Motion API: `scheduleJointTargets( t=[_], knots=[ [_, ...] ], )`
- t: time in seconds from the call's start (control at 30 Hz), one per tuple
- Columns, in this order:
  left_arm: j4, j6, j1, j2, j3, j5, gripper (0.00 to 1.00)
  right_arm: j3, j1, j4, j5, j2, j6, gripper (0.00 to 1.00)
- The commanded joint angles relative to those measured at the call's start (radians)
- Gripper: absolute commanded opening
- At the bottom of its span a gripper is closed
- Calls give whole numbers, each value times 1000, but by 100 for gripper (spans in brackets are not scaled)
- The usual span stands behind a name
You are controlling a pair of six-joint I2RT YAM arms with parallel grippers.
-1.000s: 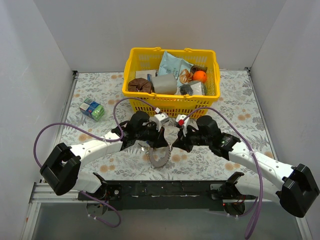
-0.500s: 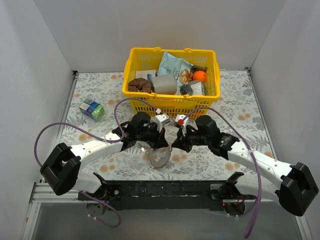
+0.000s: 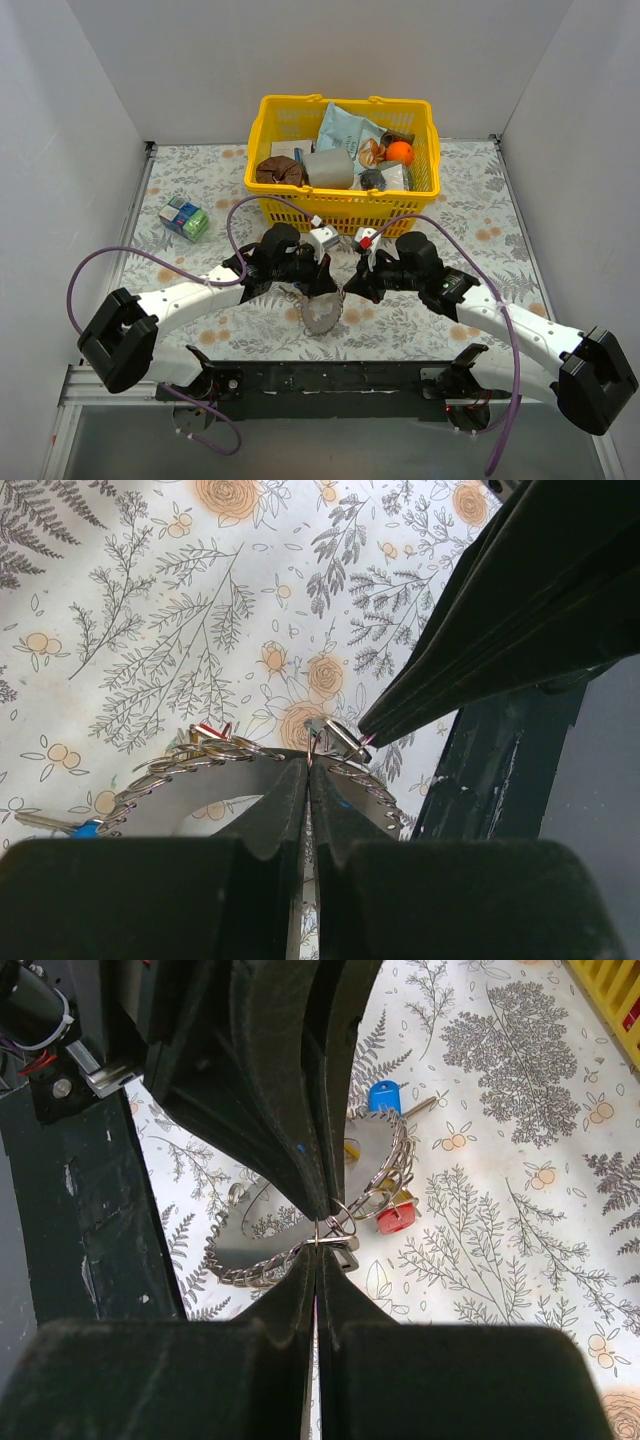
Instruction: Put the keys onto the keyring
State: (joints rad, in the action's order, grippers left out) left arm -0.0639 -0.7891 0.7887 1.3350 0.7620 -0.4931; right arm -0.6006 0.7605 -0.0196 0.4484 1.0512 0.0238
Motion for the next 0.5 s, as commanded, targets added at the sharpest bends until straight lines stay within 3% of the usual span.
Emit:
scheduleJointTargets(
  t=[0.0, 0.47],
  knots=[
    [44, 4, 4, -53, -3, -1, 0, 10, -9, -57, 21, -10, -8, 1],
    [44, 1, 4, -53, -6, -10, 0, 7, -17, -69, 26, 18, -16, 1]
  ],
)
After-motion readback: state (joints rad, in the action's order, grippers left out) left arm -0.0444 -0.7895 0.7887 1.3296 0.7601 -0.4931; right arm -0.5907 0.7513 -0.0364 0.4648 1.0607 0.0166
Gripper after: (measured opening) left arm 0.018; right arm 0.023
